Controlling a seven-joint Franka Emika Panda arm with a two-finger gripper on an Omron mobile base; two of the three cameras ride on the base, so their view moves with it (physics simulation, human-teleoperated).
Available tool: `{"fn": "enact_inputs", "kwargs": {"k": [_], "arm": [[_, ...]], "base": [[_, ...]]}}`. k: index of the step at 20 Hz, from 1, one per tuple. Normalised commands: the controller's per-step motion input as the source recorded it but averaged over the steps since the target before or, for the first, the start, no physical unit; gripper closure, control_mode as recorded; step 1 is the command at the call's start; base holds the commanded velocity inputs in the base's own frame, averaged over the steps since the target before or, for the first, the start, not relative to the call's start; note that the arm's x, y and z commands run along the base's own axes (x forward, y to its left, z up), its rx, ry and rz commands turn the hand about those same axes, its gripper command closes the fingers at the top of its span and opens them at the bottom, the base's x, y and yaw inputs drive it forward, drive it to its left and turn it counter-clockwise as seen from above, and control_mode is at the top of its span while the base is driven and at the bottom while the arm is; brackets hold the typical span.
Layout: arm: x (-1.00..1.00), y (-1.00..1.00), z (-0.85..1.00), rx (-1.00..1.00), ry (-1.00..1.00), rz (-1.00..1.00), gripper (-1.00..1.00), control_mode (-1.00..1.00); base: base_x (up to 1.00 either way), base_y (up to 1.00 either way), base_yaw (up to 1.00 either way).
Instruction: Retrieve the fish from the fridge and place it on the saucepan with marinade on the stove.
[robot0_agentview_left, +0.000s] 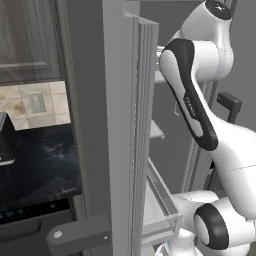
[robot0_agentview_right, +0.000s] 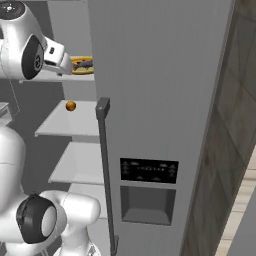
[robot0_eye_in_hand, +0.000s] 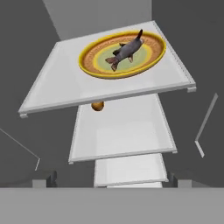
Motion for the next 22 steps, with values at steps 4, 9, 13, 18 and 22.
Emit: {"fn": "enact_inputs", "kwargs": {"k": [4,9,13,18,22], "arm": [[0.10,0.00,-0.01,-0.01,0.00,-0.07,-1.00,-1.00],[0.26,0.00,-0.04,-0.05,0.00,-0.17,-1.00,-1.00],[0.40,0.00,0.00,0.00,0.00,-0.14,-1.00,-1.00],[0.62,0.00,-0.03,0.00,0.02,-0.02,-1.00,-1.00],[0.70,0.00,-0.14,0.00,0.09,0.00,-1.00,-1.00]], "base": [[0.00,0.00,0.00],[0.00,0.00,0.00],[0.00,0.00,0.00],[0.00,0.00,0.00],[0.00,0.00,0.00]]}}
